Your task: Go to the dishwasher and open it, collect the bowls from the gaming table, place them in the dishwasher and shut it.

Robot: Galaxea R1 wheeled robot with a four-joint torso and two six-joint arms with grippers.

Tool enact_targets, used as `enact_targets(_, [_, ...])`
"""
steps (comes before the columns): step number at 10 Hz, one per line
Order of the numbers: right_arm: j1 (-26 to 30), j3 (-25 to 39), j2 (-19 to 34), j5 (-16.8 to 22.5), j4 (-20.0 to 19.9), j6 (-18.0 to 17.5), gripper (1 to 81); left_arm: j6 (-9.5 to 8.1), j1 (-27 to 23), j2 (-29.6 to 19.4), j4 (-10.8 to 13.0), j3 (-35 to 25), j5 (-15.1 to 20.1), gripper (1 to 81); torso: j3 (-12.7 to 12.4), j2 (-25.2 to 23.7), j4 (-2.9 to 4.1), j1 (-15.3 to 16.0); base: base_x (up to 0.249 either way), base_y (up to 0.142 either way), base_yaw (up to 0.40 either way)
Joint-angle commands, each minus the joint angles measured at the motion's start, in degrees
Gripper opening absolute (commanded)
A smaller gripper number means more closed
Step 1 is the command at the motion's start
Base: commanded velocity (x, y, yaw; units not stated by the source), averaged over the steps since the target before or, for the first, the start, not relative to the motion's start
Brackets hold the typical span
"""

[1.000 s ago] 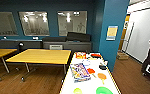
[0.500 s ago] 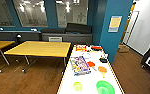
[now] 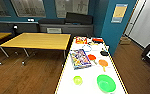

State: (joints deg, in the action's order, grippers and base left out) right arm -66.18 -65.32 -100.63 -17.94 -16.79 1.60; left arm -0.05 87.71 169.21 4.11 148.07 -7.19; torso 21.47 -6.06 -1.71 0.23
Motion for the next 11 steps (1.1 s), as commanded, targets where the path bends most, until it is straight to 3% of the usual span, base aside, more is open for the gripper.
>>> enact_targets(1, [14.44,1.88,7.35,12.99,-7.28,-0.1,81.1,-0.04,-0.39,-0.18,-0.68,-0.32,3.5,81.1,-0.06,0.0,0.0,0.0,0.0,0.0,0.0])
enact_targets(6, [27.71,-7.51,3.67,21.63,-15.19,-0.19,81.1,-0.04,-0.56,-0.26,-1.29,-0.14,3.5,81.1,0.5,0.06,0.0,0.04,0.0,0.0,0.0])
enact_targets(8, [31.83,-12.1,2.16,23.13,-20.13,-0.19,81.1,-0.04,-0.56,-0.44,-2.17,-0.06,3.5,81.1,0.53,0.09,0.0,0.04,0.0,0.0,0.0])
enact_targets(10, [35.18,-19.22,-1.79,27.79,-25.93,-0.89,81.1,-0.04,-0.66,-0.27,-2.61,-0.06,3.59,81.1,0.53,0.09,0.0,0.04,0.0,0.0,0.0])
enact_targets(11, [36.24,-22.02,-3.8,28.58,-26.72,-1.15,81.1,-0.04,-0.66,-0.18,-2.7,-0.06,3.59,81.1,0.53,0.11,0.0,0.04,0.0,0.0,0.0])
